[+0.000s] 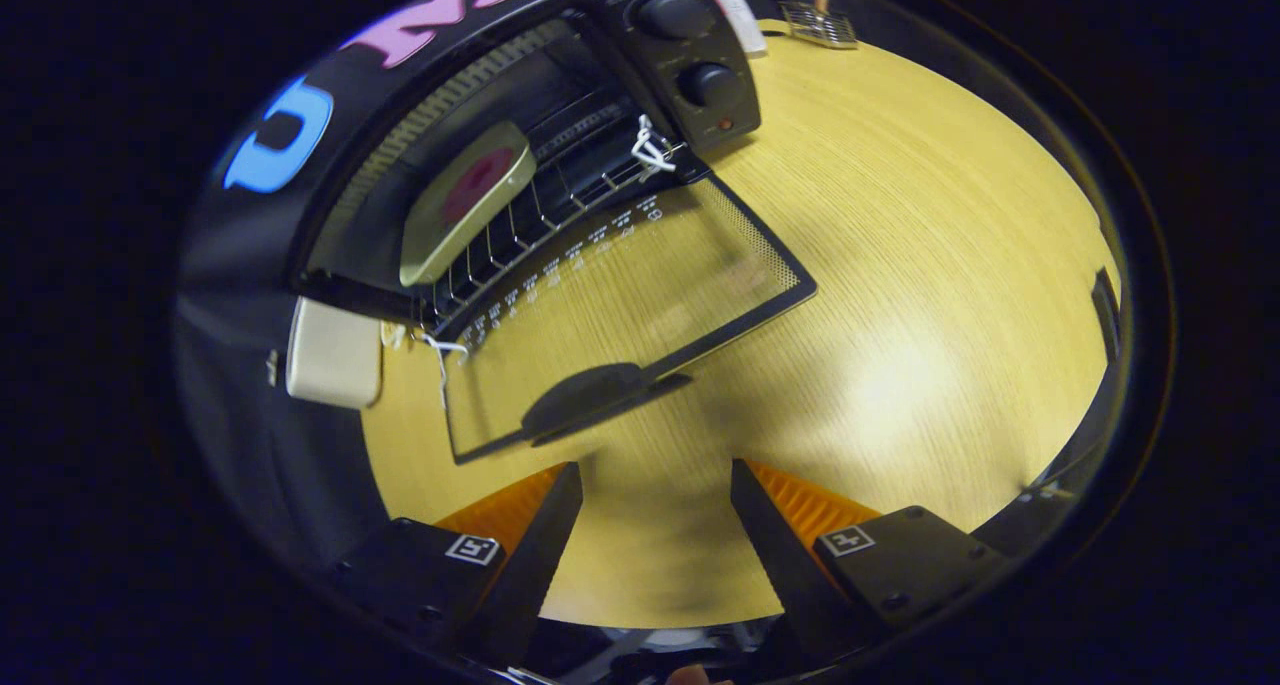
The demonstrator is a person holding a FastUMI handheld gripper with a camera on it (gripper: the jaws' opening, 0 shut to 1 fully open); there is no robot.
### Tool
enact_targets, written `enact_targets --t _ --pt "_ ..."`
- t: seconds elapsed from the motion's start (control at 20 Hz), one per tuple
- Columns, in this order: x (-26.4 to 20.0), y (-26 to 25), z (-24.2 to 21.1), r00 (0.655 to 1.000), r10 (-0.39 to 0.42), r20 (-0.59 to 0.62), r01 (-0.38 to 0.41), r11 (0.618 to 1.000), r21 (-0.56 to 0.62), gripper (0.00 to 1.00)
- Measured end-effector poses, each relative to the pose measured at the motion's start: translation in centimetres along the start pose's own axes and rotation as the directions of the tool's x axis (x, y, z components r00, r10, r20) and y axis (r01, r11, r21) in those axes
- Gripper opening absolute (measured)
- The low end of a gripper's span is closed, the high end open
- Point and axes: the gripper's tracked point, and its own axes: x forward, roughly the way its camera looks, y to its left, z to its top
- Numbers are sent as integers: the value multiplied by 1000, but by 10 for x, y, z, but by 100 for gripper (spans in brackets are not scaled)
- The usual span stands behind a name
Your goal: Open the toaster oven, put the food inside, and close the toaster oven door.
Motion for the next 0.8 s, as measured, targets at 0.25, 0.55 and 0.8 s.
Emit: enact_targets --t 0.25,0.55,0.8 --pt "12 8 6 996 -67 60 80 961 -263 99" --pt "34 17 22 987 -114 115 147 927 -344 99" --pt "35 17 24 980 -145 137 188 906 -380 98"
